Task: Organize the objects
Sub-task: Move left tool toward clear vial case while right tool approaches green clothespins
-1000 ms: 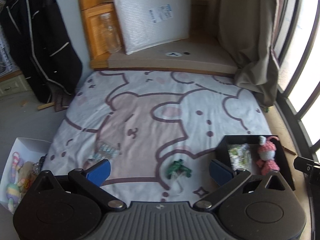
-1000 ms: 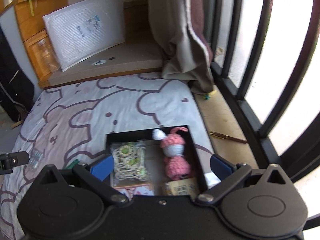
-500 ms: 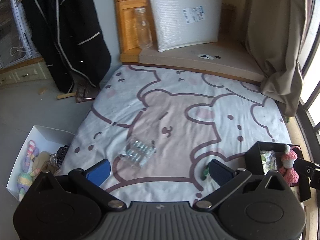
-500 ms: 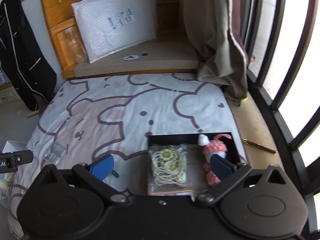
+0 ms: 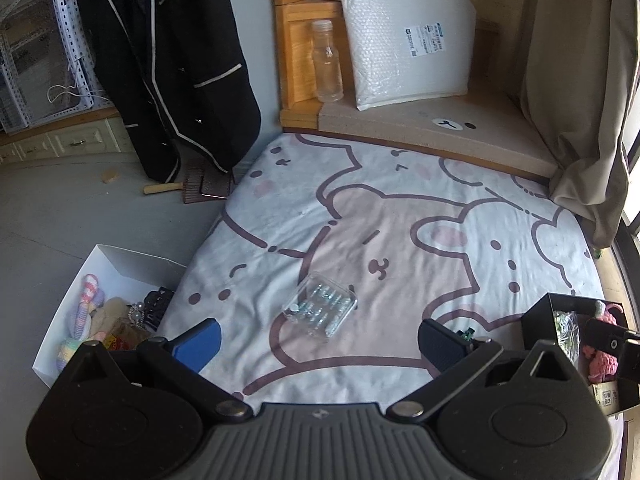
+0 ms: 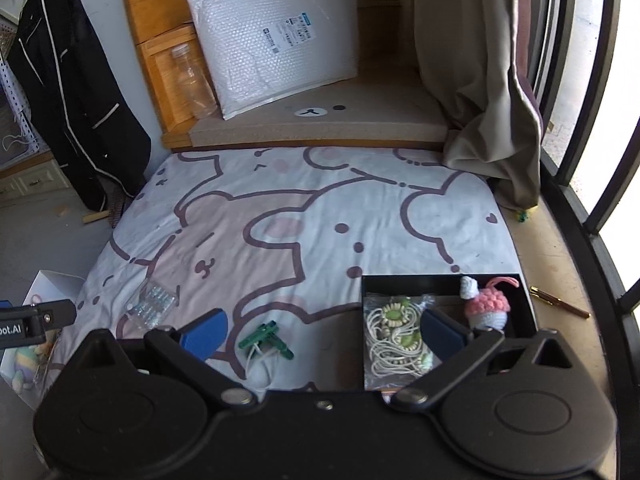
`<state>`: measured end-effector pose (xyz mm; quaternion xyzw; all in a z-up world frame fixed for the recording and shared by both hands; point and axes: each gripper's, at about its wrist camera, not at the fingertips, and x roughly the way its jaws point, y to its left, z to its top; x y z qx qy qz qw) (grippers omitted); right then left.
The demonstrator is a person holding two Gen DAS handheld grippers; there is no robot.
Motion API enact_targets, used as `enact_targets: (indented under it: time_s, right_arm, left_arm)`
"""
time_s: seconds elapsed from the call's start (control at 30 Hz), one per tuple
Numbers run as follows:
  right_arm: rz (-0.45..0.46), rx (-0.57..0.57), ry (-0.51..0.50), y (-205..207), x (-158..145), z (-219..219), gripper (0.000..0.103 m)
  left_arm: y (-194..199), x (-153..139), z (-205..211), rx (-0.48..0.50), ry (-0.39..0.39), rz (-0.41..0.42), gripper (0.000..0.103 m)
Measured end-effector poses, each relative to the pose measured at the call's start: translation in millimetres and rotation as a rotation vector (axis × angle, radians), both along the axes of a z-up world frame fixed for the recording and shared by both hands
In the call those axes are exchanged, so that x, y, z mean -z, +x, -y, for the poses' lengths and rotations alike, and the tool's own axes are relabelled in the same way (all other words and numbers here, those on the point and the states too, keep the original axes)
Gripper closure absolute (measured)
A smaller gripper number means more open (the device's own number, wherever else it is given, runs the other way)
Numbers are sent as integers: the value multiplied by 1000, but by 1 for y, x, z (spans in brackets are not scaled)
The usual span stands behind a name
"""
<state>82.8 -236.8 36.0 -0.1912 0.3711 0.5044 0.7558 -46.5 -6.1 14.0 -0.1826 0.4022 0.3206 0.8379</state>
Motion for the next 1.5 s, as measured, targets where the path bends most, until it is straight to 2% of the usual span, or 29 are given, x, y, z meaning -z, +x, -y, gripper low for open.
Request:
enact_targets:
  time_s: [0.3, 0.63, 0.77, 0.87, 1.0, 1.2, 1.5]
  right_arm:
    - [-23, -26, 30, -7, -3, -3, 0]
    - [-62, -6, 53, -2, 0, -7, 0]
    - [-37, 12, 69, 0, 3, -10, 0]
    - [17, 21, 102, 1, 4, -12, 0]
    - [20, -1, 109, 7, 9, -17, 0]
    - [-66, -8, 88, 18, 20, -27, 0]
    - [-75, -30, 37, 20, 39, -42, 0]
  left_arm:
    - [-2, -6, -2, 3, 18, 4, 0]
    - [8, 3, -6, 20, 50, -3, 0]
    - [14, 7, -10, 47, 105, -9, 0]
    - [18, 12, -14, 78, 144, 0, 0]
    - [27, 23, -20, 133, 171, -3, 0]
    - [41, 53, -30, 241, 129, -32, 0]
    - [59, 97, -49, 289, 85, -120, 0]
